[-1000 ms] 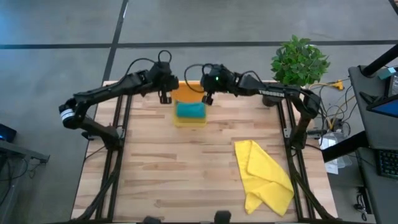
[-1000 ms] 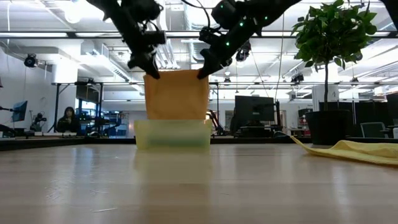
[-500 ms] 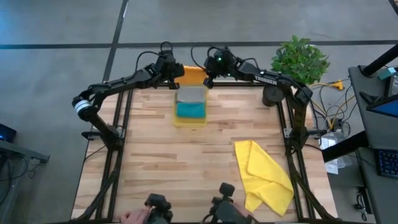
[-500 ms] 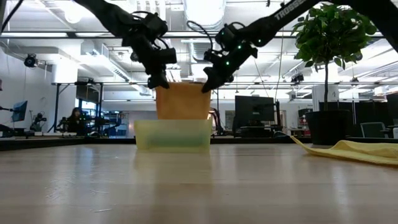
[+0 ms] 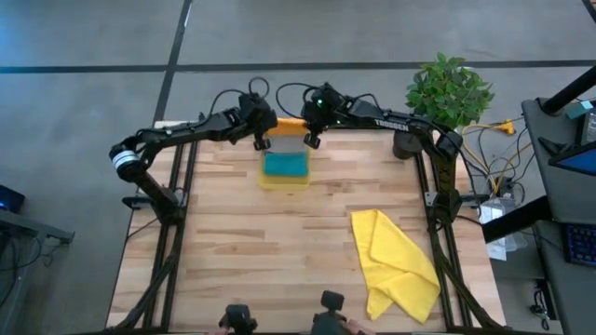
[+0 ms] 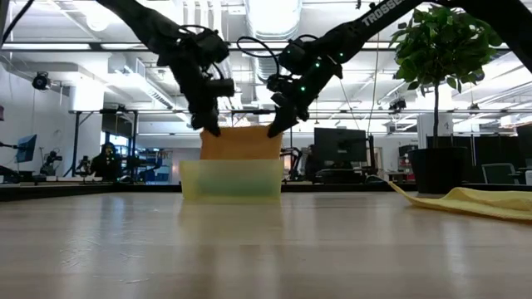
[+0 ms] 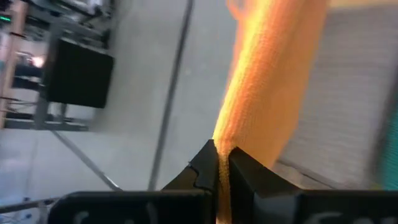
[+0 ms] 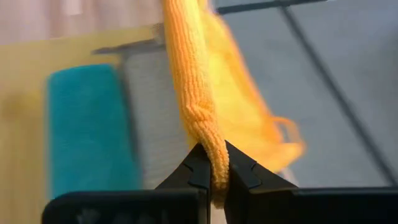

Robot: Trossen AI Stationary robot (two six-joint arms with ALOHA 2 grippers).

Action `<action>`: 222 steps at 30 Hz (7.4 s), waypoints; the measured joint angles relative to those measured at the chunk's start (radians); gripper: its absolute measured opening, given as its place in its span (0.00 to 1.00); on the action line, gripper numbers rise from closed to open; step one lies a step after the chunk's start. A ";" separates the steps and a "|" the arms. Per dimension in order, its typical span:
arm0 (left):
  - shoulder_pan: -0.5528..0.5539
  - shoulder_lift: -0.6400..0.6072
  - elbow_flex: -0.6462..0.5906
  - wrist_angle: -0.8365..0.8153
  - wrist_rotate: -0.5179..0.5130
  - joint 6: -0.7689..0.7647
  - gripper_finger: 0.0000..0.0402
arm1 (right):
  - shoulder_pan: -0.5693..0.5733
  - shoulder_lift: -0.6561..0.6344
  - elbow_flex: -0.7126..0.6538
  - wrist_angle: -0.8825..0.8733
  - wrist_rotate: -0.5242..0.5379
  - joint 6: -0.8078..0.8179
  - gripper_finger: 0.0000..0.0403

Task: Fold microfiber towels
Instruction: Stack the folded orange microfiber cloth on top of the light blue microfiber cloth, then fold the yellow microfiber cloth

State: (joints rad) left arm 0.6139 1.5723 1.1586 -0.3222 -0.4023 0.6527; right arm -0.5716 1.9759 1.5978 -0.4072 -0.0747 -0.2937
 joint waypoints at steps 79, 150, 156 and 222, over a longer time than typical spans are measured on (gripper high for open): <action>-0.356 -0.456 -0.302 -0.166 0.082 -0.595 0.31 | 0.223 0.016 -0.016 -0.245 -0.394 0.160 0.16; -0.459 -0.451 -0.421 -0.011 0.421 -0.943 0.13 | 0.299 -0.374 -0.176 -0.490 -0.053 0.442 0.02; -0.569 -0.258 -0.407 0.112 0.381 -0.931 0.06 | 0.461 -0.607 -0.455 -0.317 0.051 0.714 0.02; -0.642 0.568 0.254 0.545 0.472 -1.911 0.40 | 1.341 -1.212 -0.895 -0.293 0.394 1.370 0.12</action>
State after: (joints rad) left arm -0.0280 2.1401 1.4128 0.2232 0.0696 -1.2583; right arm 0.7697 0.7643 0.7025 -0.6998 0.3191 1.0763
